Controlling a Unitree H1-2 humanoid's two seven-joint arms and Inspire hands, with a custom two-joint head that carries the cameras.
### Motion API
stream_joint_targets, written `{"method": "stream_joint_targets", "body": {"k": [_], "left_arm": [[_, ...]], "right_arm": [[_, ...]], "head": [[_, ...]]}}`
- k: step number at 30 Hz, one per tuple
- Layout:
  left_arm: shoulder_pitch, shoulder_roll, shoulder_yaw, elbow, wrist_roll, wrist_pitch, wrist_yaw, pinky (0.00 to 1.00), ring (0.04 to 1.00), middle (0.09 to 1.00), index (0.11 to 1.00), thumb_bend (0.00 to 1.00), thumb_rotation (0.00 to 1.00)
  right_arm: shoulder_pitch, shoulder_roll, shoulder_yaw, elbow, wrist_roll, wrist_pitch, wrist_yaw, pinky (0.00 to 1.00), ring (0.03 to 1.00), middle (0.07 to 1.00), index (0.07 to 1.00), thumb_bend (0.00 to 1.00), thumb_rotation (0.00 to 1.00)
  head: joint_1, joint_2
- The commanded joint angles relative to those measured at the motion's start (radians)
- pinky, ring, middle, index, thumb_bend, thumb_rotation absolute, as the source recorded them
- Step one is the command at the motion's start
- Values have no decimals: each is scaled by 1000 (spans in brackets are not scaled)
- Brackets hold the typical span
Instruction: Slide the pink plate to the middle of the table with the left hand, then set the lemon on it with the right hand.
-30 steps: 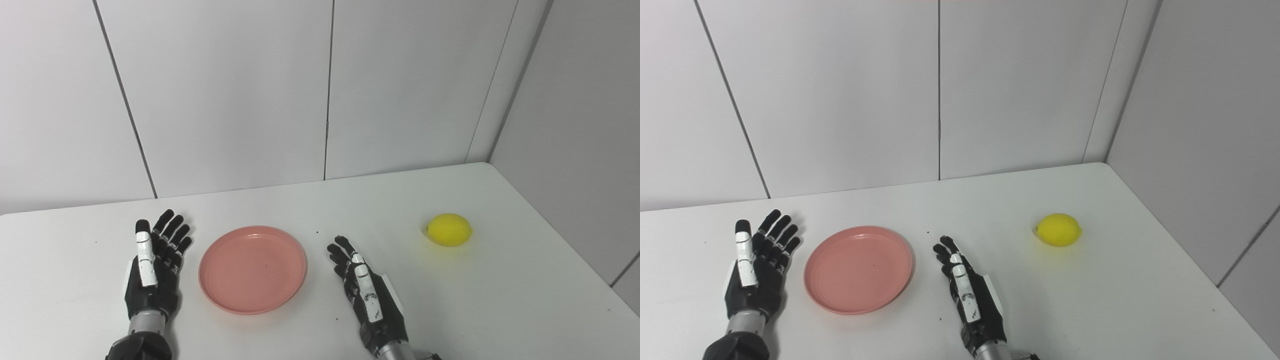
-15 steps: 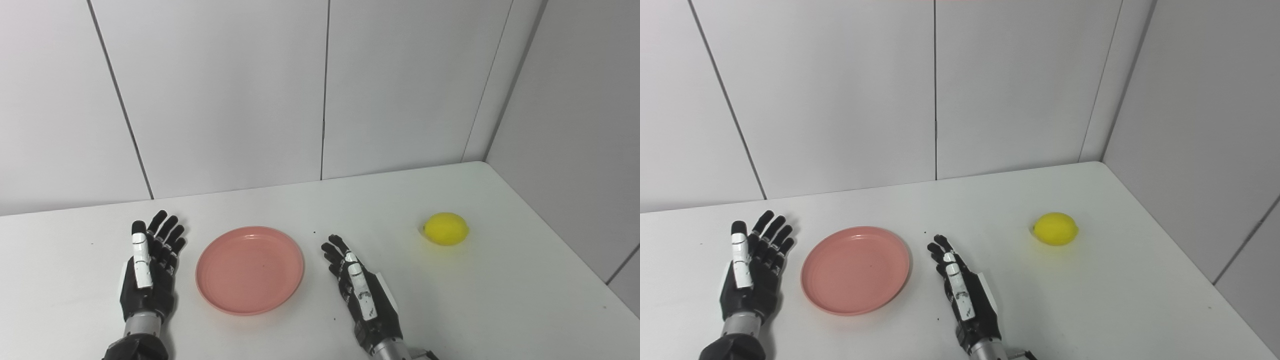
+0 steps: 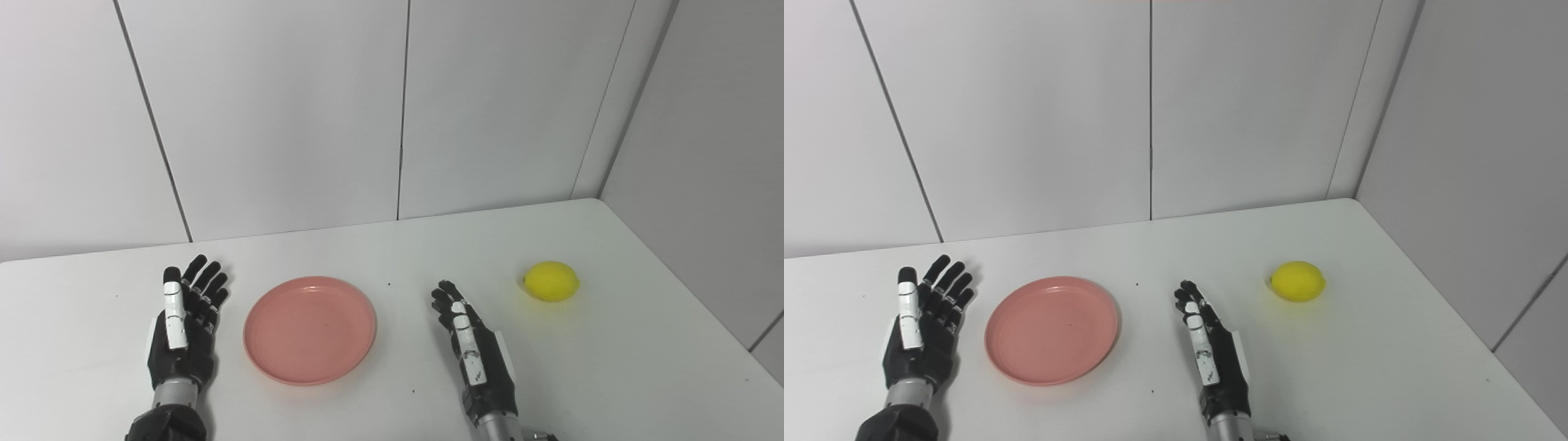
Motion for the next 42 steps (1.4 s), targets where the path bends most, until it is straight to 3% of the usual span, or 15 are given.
{"method": "stream_joint_targets", "body": {"k": [1, 3, 5, 8, 10, 12, 17, 22, 27, 34, 42], "left_arm": [[6, -7, 2, 32, -10, 52, 8, 942, 878, 854, 852, 716, 861], [7, -7, -5, 30, -6, 53, 11, 935, 873, 853, 857, 710, 876], [8, -6, -10, 34, 2, 51, 14, 933, 875, 853, 868, 699, 892], [9, -5, -13, 37, 4, 53, 14, 928, 873, 850, 867, 693, 894], [10, -3, -15, 37, 3, 53, 12, 923, 873, 850, 871, 692, 893], [12, -2, -16, 36, 3, 54, 12, 921, 873, 852, 871, 685, 895], [14, 1, -25, 33, 1, 58, 9, 925, 880, 859, 875, 688, 899], [23, 4, -36, 22, 6, 62, 9, 917, 872, 851, 864, 677, 903], [27, 6, -41, 20, 7, 61, 7, 910, 867, 848, 864, 667, 906], [29, 11, -51, 19, 9, 59, -3, 922, 869, 856, 868, 667, 903], [34, 13, -54, 7, 11, 72, -6, 909, 866, 853, 862, 667, 908]], "right_arm": [[9, -25, -6, -28, -63, -62, -25, 926, 867, 841, 821, 697, 916], [3, -46, 3, -49, -127, -61, -38, 879, 855, 833, 814, 684, 919], [-3, -61, 8, -72, -164, -45, -43, 800, 834, 824, 807, 668, 861], [-16, -70, 10, -100, -204, -11, -53, 762, 816, 814, 800, 672, 824], [-30, -85, 14, -106, -269, -2, -68, 722, 790, 794, 784, 681, 826], [-48, -112, 20, -110, -353, 2, -81, 681, 757, 769, 745, 701, 888], [-93, -176, 18, -121, -454, 2, -80, 672, 701, 708, 702, 691, 918], [-129, -234, 6, -153, -484, 30, -58, 630, 674, 700, 711, 745, 916], [-157, -283, -1, -149, -508, 6, -67, 606, 656, 677, 680, 735, 908], [-193, -369, 33, -116, -731, -26, -150, 517, 588, 628, 632, 787, 911], [-237, -446, 57, -51, -881, 5, -185, 615, 645, 656, 650, 781, 908]], "head": [[2, 1], [5, 1], [6, 2], [8, 1], [8, 1], [6, 3], [6, 1], [8, 0], [11, 1], [9, 2], [11, 3]]}}
